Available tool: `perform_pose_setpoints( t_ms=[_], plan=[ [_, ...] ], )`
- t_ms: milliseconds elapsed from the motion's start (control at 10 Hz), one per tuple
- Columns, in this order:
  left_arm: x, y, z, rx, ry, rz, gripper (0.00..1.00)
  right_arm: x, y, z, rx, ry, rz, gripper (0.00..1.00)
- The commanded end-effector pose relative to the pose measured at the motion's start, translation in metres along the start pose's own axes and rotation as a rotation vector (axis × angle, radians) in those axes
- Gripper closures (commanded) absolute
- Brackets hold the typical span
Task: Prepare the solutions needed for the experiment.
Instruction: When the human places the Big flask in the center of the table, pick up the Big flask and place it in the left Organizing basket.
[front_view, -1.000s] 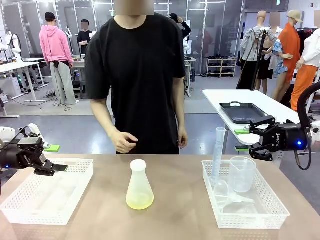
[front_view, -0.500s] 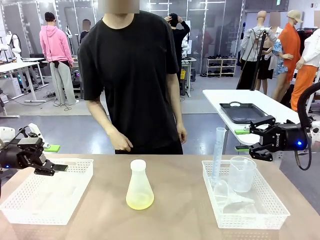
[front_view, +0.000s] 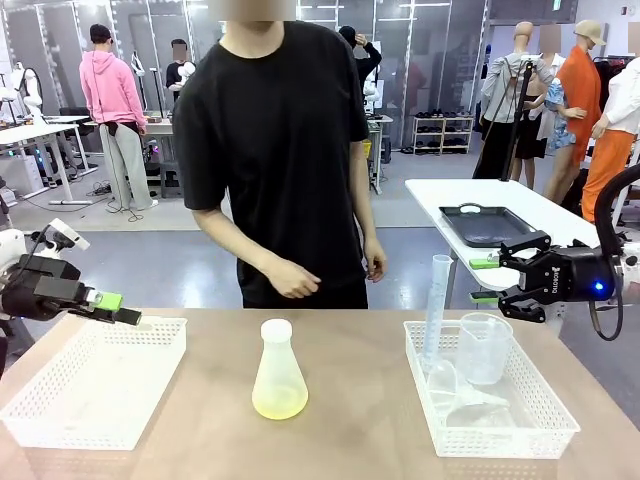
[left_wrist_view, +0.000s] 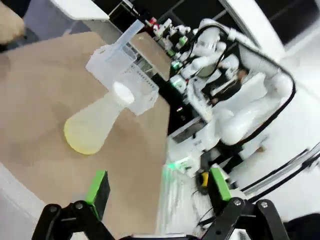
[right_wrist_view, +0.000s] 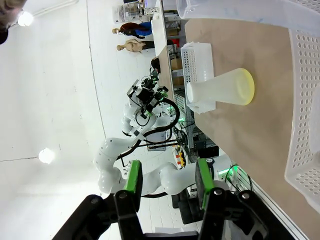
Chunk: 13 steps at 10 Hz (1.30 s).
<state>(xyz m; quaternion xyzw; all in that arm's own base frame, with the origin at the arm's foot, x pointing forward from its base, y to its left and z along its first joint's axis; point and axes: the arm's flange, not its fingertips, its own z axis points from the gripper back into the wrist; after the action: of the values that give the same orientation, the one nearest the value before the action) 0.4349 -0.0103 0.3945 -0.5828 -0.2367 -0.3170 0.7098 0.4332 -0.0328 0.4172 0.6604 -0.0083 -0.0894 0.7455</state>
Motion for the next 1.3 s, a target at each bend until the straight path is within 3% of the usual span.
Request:
perform_pose_setpoints(
  t_ms=[0, 200, 500, 700, 800, 900, 1200],
  plan=[
    [-0.007, -0.011, -0.011, 0.125, 0.022, -0.257, 0.0, 0.0, 0.0, 0.0, 0.004, 0.002, 0.0, 0.45],
    [-0.011, -0.028, -0.023, 0.279, 0.032, -0.571, 0.0, 0.0, 0.0, 0.0, 0.004, 0.002, 0.0, 0.45],
    [-0.014, -0.031, -0.039, 0.425, 0.098, -0.796, 0.0, 0.0, 0.0, 0.0, 0.004, 0.002, 0.0, 0.45],
    [-0.012, -0.032, -0.046, 0.47, 0.172, -0.808, 0.0, 0.0, 0.0, 0.0, 0.004, 0.002, 0.0, 0.45],
    [-0.008, -0.03, -0.042, 0.516, 0.199, -0.742, 0.0, 0.0, 0.0, 0.0, 0.004, 0.002, 0.0, 0.45],
    [-0.01, -0.034, -0.035, 0.421, 0.153, -0.806, 0.0, 0.0, 0.0, 0.0, 0.004, 0.002, 0.0, 0.45],
    [-0.01, -0.034, -0.035, 0.421, 0.153, -0.806, 0.0, 0.0, 0.0, 0.0, 0.004, 0.002, 0.0, 0.45]
  ],
)
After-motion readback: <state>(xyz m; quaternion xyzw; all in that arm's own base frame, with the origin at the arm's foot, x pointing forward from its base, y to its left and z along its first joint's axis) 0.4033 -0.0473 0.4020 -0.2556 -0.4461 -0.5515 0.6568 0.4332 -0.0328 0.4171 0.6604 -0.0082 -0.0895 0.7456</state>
